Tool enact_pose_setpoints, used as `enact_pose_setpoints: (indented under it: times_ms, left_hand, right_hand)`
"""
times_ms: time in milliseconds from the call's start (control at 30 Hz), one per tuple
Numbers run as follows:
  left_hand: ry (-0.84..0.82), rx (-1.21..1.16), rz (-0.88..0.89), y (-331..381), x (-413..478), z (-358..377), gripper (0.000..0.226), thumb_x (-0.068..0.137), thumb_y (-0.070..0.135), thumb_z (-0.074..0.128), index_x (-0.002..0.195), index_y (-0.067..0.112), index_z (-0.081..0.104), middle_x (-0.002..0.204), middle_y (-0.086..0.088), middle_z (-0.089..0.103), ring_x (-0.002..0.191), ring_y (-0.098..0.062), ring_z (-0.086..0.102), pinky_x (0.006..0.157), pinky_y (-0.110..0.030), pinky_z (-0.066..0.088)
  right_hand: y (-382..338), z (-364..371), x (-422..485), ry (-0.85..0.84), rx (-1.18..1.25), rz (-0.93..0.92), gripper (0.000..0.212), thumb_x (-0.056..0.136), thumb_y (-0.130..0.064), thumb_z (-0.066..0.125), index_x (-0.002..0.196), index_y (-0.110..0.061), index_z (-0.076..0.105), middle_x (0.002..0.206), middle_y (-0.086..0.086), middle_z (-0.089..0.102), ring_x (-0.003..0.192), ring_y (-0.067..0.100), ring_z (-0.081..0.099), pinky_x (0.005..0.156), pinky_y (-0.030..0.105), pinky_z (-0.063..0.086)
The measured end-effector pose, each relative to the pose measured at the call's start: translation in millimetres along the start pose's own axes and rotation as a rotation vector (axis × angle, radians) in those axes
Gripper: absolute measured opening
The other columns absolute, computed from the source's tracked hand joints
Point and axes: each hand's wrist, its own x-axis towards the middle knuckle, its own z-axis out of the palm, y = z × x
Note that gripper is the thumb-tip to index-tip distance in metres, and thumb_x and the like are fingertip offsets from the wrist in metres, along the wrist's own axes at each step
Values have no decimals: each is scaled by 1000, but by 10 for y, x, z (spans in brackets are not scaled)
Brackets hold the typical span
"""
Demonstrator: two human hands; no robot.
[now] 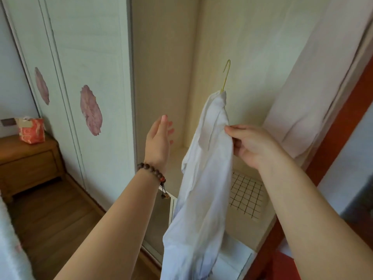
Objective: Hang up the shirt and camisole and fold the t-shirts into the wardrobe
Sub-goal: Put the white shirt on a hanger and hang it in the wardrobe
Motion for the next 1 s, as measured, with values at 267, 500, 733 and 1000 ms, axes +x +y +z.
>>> enact_pose_setpoints:
  times_ms: [267, 500, 733, 1000]
  left_hand:
    - [-8, 40, 59, -3, 684, 489, 24, 98, 48, 40, 113, 35, 54, 117, 12, 61, 108, -6, 59, 97, -36, 48]
    - [-115, -32, 127, 136, 1507, 849, 32, 98, 48, 40, 120, 31, 55, 120, 12, 60, 109, -5, 58, 94, -32, 48]
    - [-329, -137, 152, 346, 2539, 1189, 40, 98, 47, 41, 128, 24, 52, 122, 8, 60, 110, -9, 59, 96, -36, 49]
    - [-510, -233, 156, 839, 3421, 1467, 43, 98, 44, 42, 135, 23, 50, 122, 7, 59, 109, -9, 59, 97, -38, 49]
  right_hand:
    - [-243, -130, 824, 0, 35, -24, 7, 90, -5, 60, 85, -3, 65, 82, 10, 69, 73, 19, 66, 66, 27, 54]
    - [-517, -107, 1382, 32, 27, -88, 10, 89, -5, 60, 81, -7, 66, 66, 1, 71, 66, 14, 67, 66, 27, 53]
    - [-966, 86, 1892, 142, 84, -165, 15, 88, -7, 59, 101, -3, 67, 92, 7, 71, 85, 18, 66, 71, 24, 53]
    - [-1744, 364, 2095, 332, 128, -249, 11, 86, -5, 58, 94, -2, 65, 75, 5, 71, 65, 12, 69, 59, 23, 58]
